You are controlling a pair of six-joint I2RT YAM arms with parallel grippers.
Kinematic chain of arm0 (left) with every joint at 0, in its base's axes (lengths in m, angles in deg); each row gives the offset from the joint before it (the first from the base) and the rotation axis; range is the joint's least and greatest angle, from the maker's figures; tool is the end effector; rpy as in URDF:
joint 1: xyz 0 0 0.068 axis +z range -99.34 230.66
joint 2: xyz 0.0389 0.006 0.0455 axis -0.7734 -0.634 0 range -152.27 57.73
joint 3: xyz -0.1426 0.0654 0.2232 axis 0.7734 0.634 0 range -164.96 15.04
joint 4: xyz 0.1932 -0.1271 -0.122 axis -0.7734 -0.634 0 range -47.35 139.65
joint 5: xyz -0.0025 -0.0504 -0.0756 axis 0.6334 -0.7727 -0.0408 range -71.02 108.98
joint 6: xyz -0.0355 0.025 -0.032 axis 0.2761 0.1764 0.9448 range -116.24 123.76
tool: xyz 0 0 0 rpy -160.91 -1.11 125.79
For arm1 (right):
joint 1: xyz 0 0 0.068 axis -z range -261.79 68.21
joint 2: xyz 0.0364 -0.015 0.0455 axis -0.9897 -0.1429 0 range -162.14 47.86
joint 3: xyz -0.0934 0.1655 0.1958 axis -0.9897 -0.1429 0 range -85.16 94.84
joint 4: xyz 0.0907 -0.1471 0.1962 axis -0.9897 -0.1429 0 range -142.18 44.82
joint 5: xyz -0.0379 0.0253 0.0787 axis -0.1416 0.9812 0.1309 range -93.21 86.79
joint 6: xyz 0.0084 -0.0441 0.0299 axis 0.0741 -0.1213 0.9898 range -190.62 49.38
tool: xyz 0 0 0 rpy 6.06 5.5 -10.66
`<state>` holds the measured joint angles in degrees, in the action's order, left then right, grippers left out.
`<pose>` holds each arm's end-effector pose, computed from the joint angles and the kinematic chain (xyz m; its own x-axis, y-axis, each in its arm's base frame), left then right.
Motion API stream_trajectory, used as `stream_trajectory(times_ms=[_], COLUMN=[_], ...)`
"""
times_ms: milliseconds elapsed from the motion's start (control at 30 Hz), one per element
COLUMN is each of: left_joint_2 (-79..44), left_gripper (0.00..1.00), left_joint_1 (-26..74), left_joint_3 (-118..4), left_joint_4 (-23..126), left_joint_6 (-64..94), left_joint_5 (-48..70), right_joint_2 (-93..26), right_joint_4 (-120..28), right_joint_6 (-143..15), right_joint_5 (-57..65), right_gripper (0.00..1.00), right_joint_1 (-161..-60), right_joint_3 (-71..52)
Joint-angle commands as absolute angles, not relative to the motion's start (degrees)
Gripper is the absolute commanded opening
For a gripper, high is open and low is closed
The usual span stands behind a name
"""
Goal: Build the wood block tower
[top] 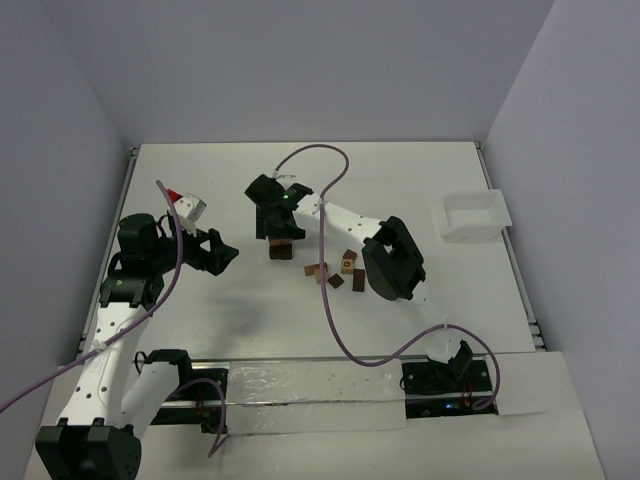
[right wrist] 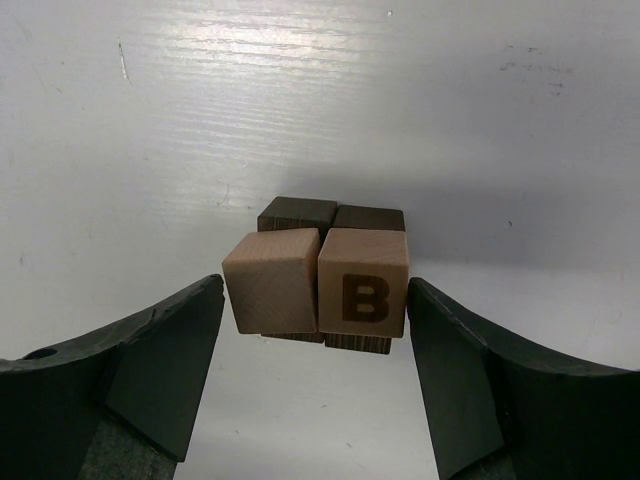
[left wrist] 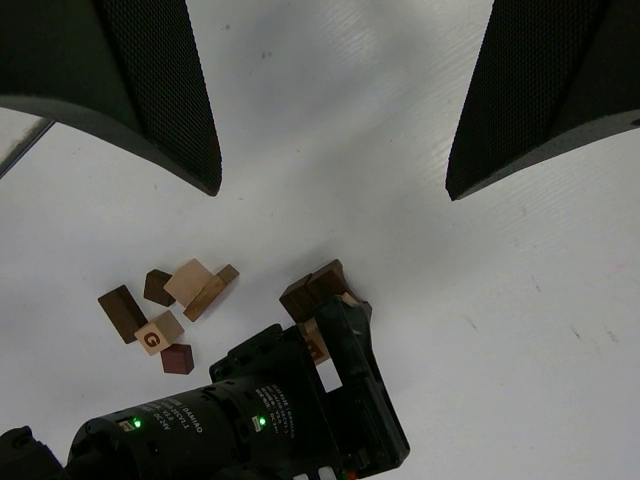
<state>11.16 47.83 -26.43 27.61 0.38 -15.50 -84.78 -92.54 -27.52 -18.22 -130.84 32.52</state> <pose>0.1786 -0.0290 0.2960 -0.4227 0.0695 -0.9036 0.5698 0.7957 -0.2054 0.3356 0.3727 0.2064 -0.8684 0.0062 -0.4959 -0.0786 0.9856 0.1499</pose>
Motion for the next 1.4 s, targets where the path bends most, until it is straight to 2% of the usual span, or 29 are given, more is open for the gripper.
stream_trajectory(times_ms=[0,167,367,500,600,667,767,1033,1100,1367], left_joint_2=[11.6,11.5,11.4,11.5,11.4,11.4,11.4,11.4,11.5,11.5], left_gripper=[0.99,0.99,0.99,0.99,0.99,0.99,0.99,0.99,0.99,0.99], left_joint_1=[48.1,48.1,48.2,48.2,48.2,48.2,48.2,48.2,48.2,48.2], left_joint_3=[-26.4,-26.4,-26.4,-26.3,-26.2,-26.2,-26.2,-26.3,-26.3,-26.5], left_joint_4=[30.3,30.5,30.4,30.4,30.5,30.5,30.5,30.6,30.5,31.0], left_joint_6=[1.1,1.2,1.2,1.2,1.1,1.1,1.1,1.1,1.2,1.4], left_joint_5=[-15.4,-15.4,-15.5,-15.5,-15.6,-15.5,-15.6,-15.6,-15.5,-15.3], right_joint_2=[-85.9,-85.9,-86.1,-86.1,-86.0,-85.9,-85.6,-85.4,-84.9,-76.5], right_joint_4=[-93.4,-93.6,-93.7,-93.7,-93.8,-93.7,-93.8,-93.7,-93.1,-91.4], right_joint_6=[-26.0,-25.8,-25.4,-25.4,-25.4,-25.4,-25.4,-25.7,-26.3,-28.9], right_joint_5=[-20.4,-20.4,-20.4,-20.5,-20.5,-20.4,-20.4,-20.3,-19.3,-17.8], right_gripper=[0.8,0.77,0.67,0.66,0.75,0.88,0.96,0.96,0.99,1.0], right_joint_1=[-130.2,-130.2,-130.2,-130.1,-130.1,-130.1,-130.1,-130.0,-130.0,-130.2], right_joint_3=[35.6,35.5,35.6,35.6,35.5,35.4,35.3,34.8,34.7,29.1])
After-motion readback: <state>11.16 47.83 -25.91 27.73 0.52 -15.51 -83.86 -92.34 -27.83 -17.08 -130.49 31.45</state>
